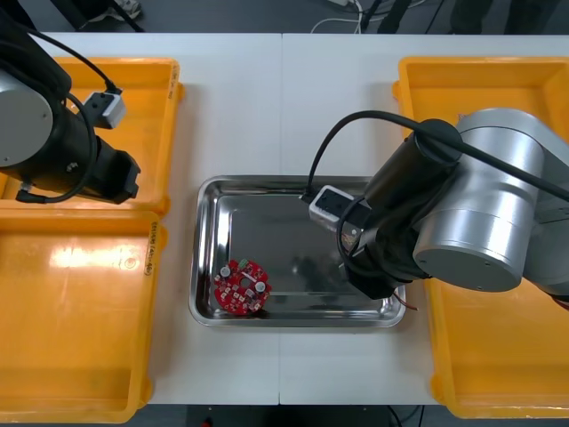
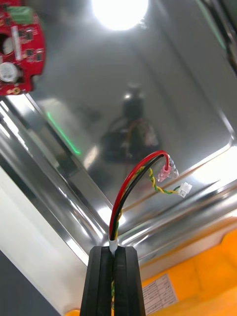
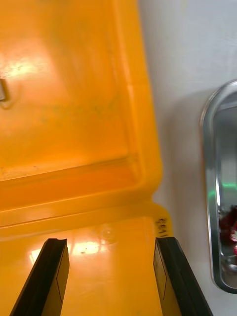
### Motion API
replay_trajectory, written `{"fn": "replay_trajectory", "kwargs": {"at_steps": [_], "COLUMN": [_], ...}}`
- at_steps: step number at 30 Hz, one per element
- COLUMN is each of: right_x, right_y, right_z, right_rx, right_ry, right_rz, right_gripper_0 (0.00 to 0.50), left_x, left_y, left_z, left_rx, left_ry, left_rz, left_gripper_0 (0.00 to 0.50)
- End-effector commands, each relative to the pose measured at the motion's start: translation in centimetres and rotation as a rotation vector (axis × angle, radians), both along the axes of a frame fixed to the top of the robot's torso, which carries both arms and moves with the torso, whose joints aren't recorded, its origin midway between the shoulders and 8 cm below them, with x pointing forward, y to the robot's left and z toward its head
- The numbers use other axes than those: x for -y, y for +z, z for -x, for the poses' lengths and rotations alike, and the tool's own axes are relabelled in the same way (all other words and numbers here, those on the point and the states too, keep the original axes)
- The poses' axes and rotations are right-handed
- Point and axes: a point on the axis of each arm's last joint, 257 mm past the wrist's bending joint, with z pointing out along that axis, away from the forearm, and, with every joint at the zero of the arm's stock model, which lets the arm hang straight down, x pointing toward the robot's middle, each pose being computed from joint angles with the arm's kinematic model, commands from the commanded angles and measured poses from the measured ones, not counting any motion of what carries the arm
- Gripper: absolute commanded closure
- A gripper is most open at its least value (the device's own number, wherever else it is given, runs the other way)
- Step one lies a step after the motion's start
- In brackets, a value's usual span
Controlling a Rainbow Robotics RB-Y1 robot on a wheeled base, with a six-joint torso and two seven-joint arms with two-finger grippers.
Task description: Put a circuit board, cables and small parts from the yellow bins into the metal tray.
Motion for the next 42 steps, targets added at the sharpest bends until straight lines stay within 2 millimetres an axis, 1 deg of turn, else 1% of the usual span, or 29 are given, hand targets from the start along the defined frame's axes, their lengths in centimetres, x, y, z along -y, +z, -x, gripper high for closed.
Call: {"fn": "replay_trajectory", "kwargs": {"at_steps": [1, 8, 13, 17, 20, 25, 31, 36, 39, 42], "right_x": [-2.0, -1.4, -1.6, -1.5, -1.5, -1.2, -1.7, -2.1, -1.9, -2.0], "right_y": [0.5, -0.9, -2.0, -3.4, -4.1, -5.7, -6.4, -7.4, -7.8, -8.3], "right_z": [-0.7, -1.2, -1.6, -1.6, -1.8, -1.7, -1.5, -1.3, -1.4, -1.2], "right_rx": [0.035, 0.061, 0.099, 0.097, 0.105, 0.089, 0.084, 0.057, 0.052, 0.058], "right_ry": [0.168, 0.306, 0.375, 0.423, 0.431, 0.426, 0.435, 0.433, 0.432, 0.436], "right_rz": [0.036, 0.145, 0.202, 0.243, 0.261, 0.266, 0.246, 0.243, 0.252, 0.249], "right_gripper_0": [0.500, 0.500, 0.500, 0.500, 0.500, 0.500, 0.500, 0.500, 0.500, 0.500], "left_x": [-3.7, -7.3, -9.3, -10.5, -11.3, -13.0, -15.2, -16.4, -17.1, -17.7], "left_y": [3.5, 4.1, 4.4, 4.7, 5.0, 4.9, 4.3, 3.9, 3.7, 3.9], "left_z": [-1.6, -2.6, -3.2, -3.8, -4.4, -5.2, -6.2, -7.2, -7.9, -8.6], "left_rx": [0.044, 0.031, 0.026, 0.023, 0.029, 0.031, 0.039, 0.057, 0.060, 0.068], "left_ry": [0.027, 0.035, 0.028, 0.017, 0.011, 0.007, -0.003, -0.016, -0.022, -0.032], "left_rz": [-0.040, -0.050, -0.069, -0.076, -0.075, -0.081, -0.119, -0.114, -0.113, -0.118], "left_gripper_0": [0.000, 0.000, 0.000, 0.000, 0.000, 0.000, 0.000, 0.000, 0.000, 0.000]}}
